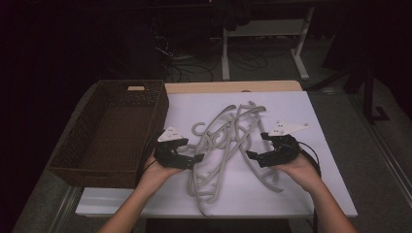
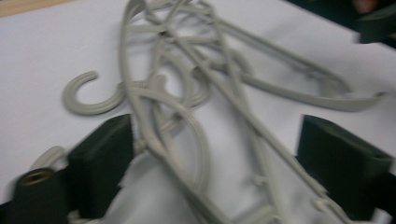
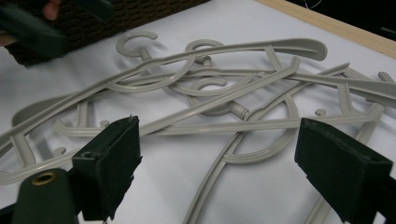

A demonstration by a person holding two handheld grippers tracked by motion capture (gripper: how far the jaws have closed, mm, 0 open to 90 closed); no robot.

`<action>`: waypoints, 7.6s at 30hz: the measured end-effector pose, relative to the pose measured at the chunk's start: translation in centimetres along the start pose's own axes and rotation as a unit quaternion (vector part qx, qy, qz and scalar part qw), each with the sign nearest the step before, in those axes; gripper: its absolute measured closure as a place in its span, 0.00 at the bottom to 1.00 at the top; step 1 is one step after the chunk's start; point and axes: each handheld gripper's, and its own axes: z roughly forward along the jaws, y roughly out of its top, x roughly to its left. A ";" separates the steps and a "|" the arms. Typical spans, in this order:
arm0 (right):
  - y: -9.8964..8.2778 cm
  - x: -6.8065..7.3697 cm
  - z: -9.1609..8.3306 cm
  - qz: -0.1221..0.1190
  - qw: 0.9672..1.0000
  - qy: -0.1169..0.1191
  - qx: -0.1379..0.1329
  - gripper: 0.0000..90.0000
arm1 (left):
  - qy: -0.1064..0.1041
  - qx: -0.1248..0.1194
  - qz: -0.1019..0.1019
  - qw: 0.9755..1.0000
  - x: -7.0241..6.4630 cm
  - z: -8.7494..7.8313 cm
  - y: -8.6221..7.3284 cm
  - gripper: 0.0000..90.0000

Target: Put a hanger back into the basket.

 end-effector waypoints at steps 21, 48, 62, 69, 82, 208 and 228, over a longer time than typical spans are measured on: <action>-0.9 -0.4 -0.2 0.002 1.000 0.004 -0.007 0.15 | 0.102 0.059 -0.024 0.993 6.2 9.4 6.1 1.00; -1.3 -1.1 -0.9 0.015 1.000 -0.003 -0.014 0.15 | 0.046 0.104 -0.015 0.993 5.4 17.1 7.6 1.00; -1.3 -1.2 -1.0 0.016 1.000 -0.002 -0.015 0.15 | 0.045 0.085 0.015 0.995 4.3 16.4 8.9 0.82; -1.3 -0.7 -0.7 0.016 1.000 0.007 -0.011 0.23 | 0.023 0.037 -0.009 0.999 4.2 11.1 9.0 0.60; -0.3 1.2 2.7 -0.011 0.999 0.039 0.018 0.76 | -0.022 0.012 -0.012 1.000 2.1 4.0 4.4 0.34; -1.5 0.3 3.3 0.032 0.998 0.044 -0.017 0.25 | 0.102 0.031 0.007 0.994 10.7 -17.1 9.9 0.88; -1.6 0.3 3.7 0.030 0.999 0.043 -0.012 0.17 | 0.150 0.081 -0.001 0.985 18.5 -22.5 4.2 0.88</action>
